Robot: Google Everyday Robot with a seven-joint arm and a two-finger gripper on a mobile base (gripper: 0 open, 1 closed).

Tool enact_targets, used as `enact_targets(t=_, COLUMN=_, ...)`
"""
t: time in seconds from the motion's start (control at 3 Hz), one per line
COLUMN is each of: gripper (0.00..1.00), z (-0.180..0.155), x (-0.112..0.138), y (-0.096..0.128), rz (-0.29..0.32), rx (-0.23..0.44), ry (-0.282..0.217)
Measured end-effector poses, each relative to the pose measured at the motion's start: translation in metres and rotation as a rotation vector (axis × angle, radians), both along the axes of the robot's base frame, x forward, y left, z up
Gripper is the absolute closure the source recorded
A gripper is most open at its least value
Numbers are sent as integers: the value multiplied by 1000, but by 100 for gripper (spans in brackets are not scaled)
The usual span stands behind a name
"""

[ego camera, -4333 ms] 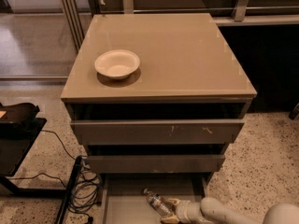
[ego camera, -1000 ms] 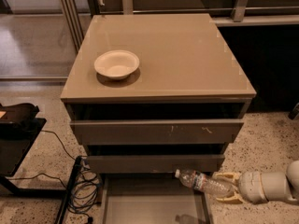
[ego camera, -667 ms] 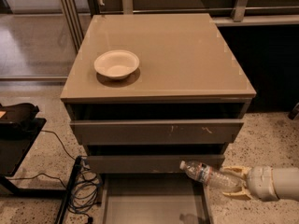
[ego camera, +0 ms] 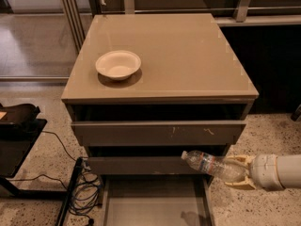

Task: Pick water bottle from bottom drawer and place on counter

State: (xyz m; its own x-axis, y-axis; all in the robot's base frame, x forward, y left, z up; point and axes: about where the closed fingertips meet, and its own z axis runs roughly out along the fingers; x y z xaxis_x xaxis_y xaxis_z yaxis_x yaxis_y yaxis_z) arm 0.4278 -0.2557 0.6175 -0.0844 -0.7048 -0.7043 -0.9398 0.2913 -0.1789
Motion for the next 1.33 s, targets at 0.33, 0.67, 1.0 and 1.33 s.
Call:
enact_targets(t=0.33, gripper=100, z=12, x=3, y=2, rz=6, rx=-9, ry=-5)
enact_targets(t=0.67, gripper=100, z=71, x=1, y=7, rz=40, rx=-36, ry=-83)
enact_targets(t=1.0, gripper=100, z=146, x=-8, y=15, rz=94, rx=-79, ry=-193)
enact_targets(t=1.33, gripper=100, z=211, x=-2, y=19, rz=119, rx=-103, ry=-268)
